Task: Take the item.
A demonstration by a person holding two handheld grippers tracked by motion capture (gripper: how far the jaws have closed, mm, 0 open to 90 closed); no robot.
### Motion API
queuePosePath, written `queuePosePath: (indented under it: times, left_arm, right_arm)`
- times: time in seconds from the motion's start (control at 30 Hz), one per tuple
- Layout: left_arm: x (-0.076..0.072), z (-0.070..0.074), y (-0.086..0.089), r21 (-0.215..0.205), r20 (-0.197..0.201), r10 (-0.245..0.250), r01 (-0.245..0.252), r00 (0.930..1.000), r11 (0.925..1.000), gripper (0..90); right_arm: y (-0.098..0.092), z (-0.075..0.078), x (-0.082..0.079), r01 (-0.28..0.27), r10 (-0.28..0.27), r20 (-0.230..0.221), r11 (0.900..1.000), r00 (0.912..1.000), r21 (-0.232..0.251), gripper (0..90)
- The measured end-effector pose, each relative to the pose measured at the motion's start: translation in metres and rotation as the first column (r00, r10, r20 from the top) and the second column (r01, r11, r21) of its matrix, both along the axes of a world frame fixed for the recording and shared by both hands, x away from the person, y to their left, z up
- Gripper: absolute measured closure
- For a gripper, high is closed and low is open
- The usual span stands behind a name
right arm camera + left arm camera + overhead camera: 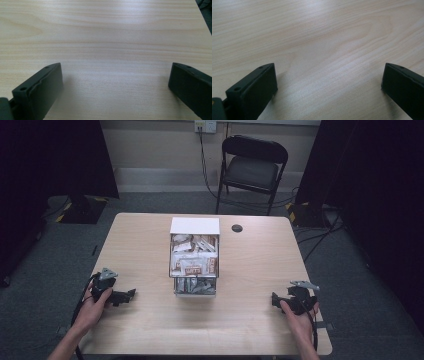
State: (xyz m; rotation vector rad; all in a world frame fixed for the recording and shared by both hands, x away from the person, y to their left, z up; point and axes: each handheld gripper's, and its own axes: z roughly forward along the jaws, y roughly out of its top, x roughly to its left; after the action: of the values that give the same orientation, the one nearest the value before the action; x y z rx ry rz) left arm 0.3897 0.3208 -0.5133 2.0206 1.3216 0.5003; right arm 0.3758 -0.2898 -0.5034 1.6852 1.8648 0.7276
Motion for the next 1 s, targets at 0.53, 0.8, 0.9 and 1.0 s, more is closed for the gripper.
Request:
queuePosePath:
  times: [0.53,0.8,0.9,1.0]
  left_arm:
    - [0.0,0.0,0.0,0.0,0.0,0.0,0.0,1.0,1.0,0.0]
    - [0.0,0.0,0.0,0.0,0.0,0.0,0.0,1.0,1.0,0.0]
    - [0.0,0.0,0.0,0.0,0.0,0.0,0.0,1.0,1.0,0.0]
    - [0.0,0.0,0.0,0.0,0.0,0.0,0.0,1.0,1.0,0.0]
  right_arm:
    - [-0.002,0.004,-0.003,0.01,-0.01,0.002,1.0,0.9999,0.008,13.3]
    - [0.0,0.009,-0.005,-0.012,0.012,0.0,1.0,0.9999,0.027,15.2]
    - [0.001,0.012,-0.006,-0.022,0.022,0.009,0.998,0.9997,0.064,16.4]
    - [0.003,0.014,-0.007,-0.042,0.042,0.012,0.998,0.9991,0.056,17.6]
